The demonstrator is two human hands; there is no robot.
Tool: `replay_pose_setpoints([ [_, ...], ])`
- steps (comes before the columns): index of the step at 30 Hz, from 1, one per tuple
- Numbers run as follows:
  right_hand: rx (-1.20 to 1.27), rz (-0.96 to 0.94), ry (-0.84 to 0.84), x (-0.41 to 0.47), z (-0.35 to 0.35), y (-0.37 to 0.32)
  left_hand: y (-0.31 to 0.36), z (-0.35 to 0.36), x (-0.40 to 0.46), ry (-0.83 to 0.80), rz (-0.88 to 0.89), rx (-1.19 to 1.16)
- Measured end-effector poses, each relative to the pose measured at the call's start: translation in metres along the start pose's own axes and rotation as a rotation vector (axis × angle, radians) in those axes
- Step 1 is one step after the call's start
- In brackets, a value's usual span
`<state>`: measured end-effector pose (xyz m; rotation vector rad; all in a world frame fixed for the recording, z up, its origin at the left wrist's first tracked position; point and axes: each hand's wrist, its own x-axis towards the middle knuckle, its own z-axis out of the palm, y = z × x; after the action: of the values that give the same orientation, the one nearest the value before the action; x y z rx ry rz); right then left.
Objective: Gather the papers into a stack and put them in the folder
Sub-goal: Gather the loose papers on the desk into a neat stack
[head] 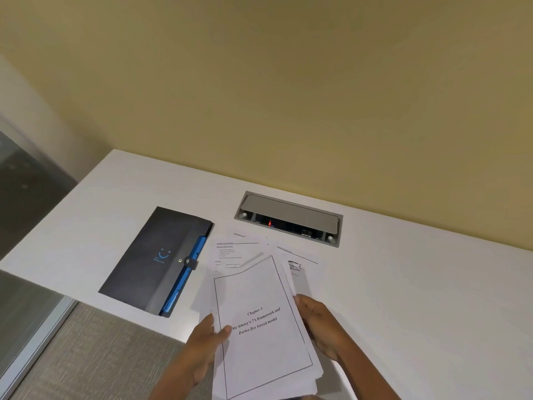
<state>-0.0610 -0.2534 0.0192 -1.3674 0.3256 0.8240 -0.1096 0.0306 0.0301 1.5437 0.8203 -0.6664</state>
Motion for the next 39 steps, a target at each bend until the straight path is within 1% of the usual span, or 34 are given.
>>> replay_pose_setpoints([
  [2, -0.069, -0.006, 0.103, 0.011, -0.001, -0.010, -0.007, -0.005, 0.003, 0.013, 0.008, 0.036],
  [5, -0.184, -0.068, 0.397, 0.034, -0.009, -0.022, -0.018, -0.015, 0.005, 0.044, 0.019, 0.074],
  [6, -0.315, -0.089, 0.479, 0.041, -0.014, -0.026, -0.021, -0.019, 0.006, 0.056, 0.019, 0.086],
  [7, -0.502, -0.103, 0.529, 0.047, -0.019, -0.031, -0.024, -0.023, 0.005, 0.062, 0.010, 0.094],
  [9, -0.855, -0.082, 0.522, 0.056, -0.028, -0.039, -0.034, -0.032, 0.006, 0.071, 0.004, 0.118],
  [12, -1.164, -0.007, 0.442, 0.066, -0.040, -0.044, -0.050, -0.045, 0.009, 0.122, 0.002, 0.138],
  [16, -1.360, 0.109, 0.307, 0.074, -0.050, -0.034, -0.068, -0.058, 0.009, 0.155, -0.010, 0.022],
  [18, -1.439, 0.105, 0.304, 0.075, -0.050, -0.026, -0.075, -0.062, 0.009, 0.189, -0.005, -0.072],
  [20, -1.469, 0.067, 0.336, 0.073, -0.048, -0.018, -0.078, -0.063, 0.009, 0.217, -0.004, -0.117],
  [22, -1.471, -0.002, 0.376, 0.071, -0.045, -0.010, -0.077, -0.061, 0.007, 0.237, 0.004, -0.136],
  [23, -1.427, -0.041, 0.403, 0.070, -0.043, -0.006, -0.075, -0.060, 0.005, 0.243, 0.014, -0.146],
  [25, -1.274, -0.098, 0.487, 0.066, -0.038, 0.001, -0.071, -0.057, 0.003, 0.247, 0.017, -0.183],
  [27, -1.129, -0.096, 0.588, 0.062, -0.033, 0.009, -0.067, -0.056, 0.002, 0.237, 0.015, -0.235],
  [29, -0.877, -0.064, 0.694, 0.060, -0.029, 0.016, -0.063, -0.054, 0.001, 0.220, 0.023, -0.271],
  [31, -0.574, -0.042, 0.751, 0.058, -0.028, 0.017, -0.059, -0.052, 0.000, 0.201, 0.043, -0.293],
  [32, -0.474, -0.048, 0.765, 0.058, -0.031, 0.018, -0.057, -0.052, -0.001, 0.195, 0.055, -0.304],
  [34, -0.411, -0.069, 0.788, 0.053, -0.039, 0.019, -0.052, -0.051, -0.002, 0.184, 0.073, -0.321],
  [39, -0.446, -0.155, 0.902, 0.029, -0.071, 0.017, -0.036, -0.054, -0.005, 0.137, 0.128, -0.317],
])
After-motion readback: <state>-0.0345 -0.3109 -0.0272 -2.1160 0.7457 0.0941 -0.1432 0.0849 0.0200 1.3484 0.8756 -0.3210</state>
